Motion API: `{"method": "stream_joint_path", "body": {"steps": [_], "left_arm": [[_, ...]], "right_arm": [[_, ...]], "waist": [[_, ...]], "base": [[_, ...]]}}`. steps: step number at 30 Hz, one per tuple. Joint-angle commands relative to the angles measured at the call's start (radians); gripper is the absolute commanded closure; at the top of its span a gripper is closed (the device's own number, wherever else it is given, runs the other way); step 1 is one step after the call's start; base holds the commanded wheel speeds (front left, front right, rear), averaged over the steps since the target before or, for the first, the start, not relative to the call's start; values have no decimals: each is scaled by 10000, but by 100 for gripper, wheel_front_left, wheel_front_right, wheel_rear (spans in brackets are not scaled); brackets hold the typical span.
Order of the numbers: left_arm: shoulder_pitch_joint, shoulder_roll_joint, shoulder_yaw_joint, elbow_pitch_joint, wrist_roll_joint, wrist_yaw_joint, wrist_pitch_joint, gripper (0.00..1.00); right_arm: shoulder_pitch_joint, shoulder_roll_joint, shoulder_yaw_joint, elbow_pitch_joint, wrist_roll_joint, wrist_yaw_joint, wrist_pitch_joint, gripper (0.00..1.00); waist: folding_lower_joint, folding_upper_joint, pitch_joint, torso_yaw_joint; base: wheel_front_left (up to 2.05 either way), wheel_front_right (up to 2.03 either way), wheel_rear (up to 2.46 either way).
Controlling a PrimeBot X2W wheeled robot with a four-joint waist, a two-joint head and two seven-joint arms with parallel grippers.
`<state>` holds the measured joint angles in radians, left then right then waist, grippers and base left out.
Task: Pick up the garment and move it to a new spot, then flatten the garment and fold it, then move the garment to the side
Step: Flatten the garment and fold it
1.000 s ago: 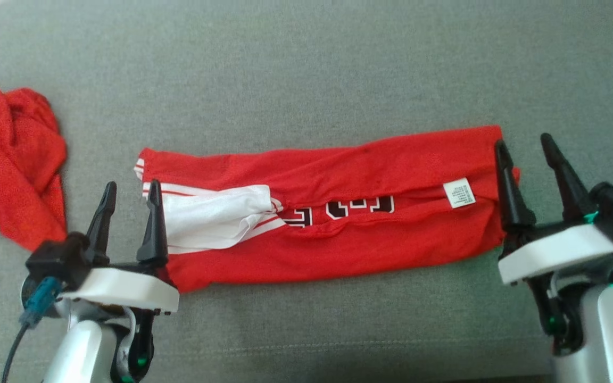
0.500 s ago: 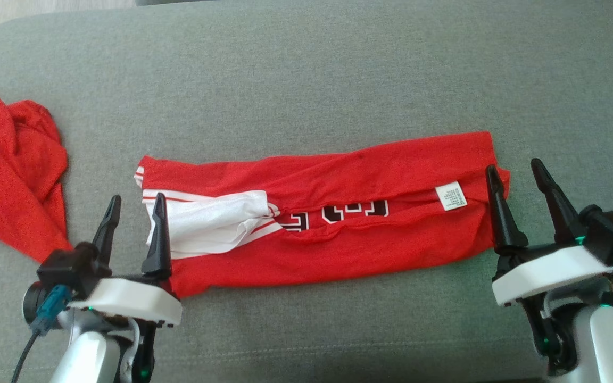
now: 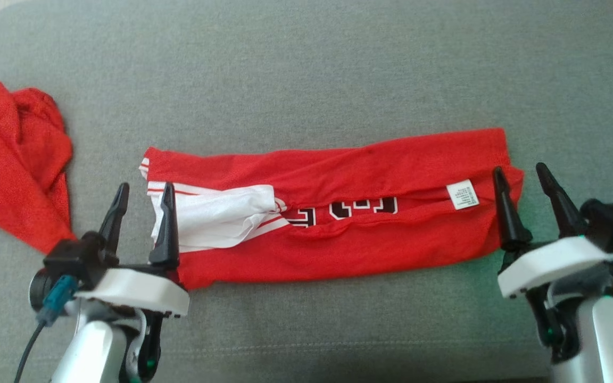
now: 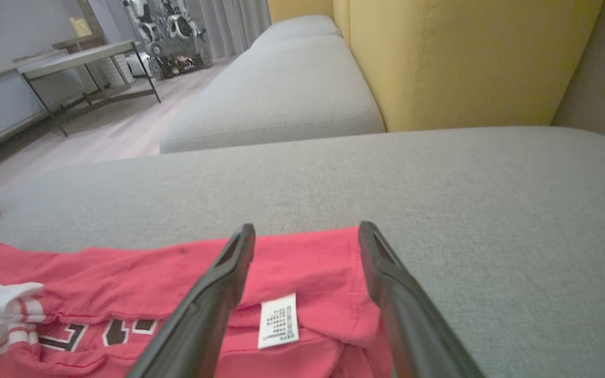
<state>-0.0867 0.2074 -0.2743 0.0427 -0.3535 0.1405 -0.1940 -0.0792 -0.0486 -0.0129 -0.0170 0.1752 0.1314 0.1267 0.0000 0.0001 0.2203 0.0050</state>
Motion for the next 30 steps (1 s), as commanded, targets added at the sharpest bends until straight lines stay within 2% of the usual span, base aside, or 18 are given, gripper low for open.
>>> {"method": "stream_joint_path", "body": {"steps": [1, 11, 16, 21, 22, 23, 24, 30], "left_arm": [[-503, 113, 342, -269, 58, -9, -39, 0], [-1134, -3, 38, 116, 224, -70, -108, 0], [-1242, -37, 34, 269, 150, -84, -157, 0], [-1314, -19, 53, 379, 88, -105, -213, 0], [-1323, -16, 63, 393, 71, -104, -222, 0], [-1329, -13, 70, 404, 57, -104, -232, 0], [-1335, -19, 73, 412, 33, -112, -242, 0], [-1321, -41, 97, 434, -84, -102, -281, 0]], "right_arm": [[-544, -20, 43, -47, -103, -7, 126, 0], [-1567, -21, -788, 2497, -445, -7, 1060, 0], [-1591, -19, -522, 3160, 189, -7, 1417, 0], [-1363, -18, -55, 3310, 874, -7, 1653, 0], [-1319, -18, -4, 3332, 944, -7, 1689, 22], [-1288, -18, 38, 3346, 996, -7, 1713, 87], [-1271, -18, 45, 3348, 1009, -7, 1700, 100], [-1302, -17, -236, 3170, 892, -7, 1435, 100]], "waist": [[0, -1, 135, 69], [0, -1, 856, 268], [0, -1, 1029, 230], [0, -1, 1071, 209], [0, -1, 1068, 195], [0, -1, 1061, 181], [0, -1, 1055, 171], [0, -1, 988, 128]], "base": [[0, 0, 0], [0, 0, 0], [0, 0, 0], [0, 0, 0], [0, 0, 0], [0, 0, 0], [0, 0, 0], [0, 0, 0]]}}
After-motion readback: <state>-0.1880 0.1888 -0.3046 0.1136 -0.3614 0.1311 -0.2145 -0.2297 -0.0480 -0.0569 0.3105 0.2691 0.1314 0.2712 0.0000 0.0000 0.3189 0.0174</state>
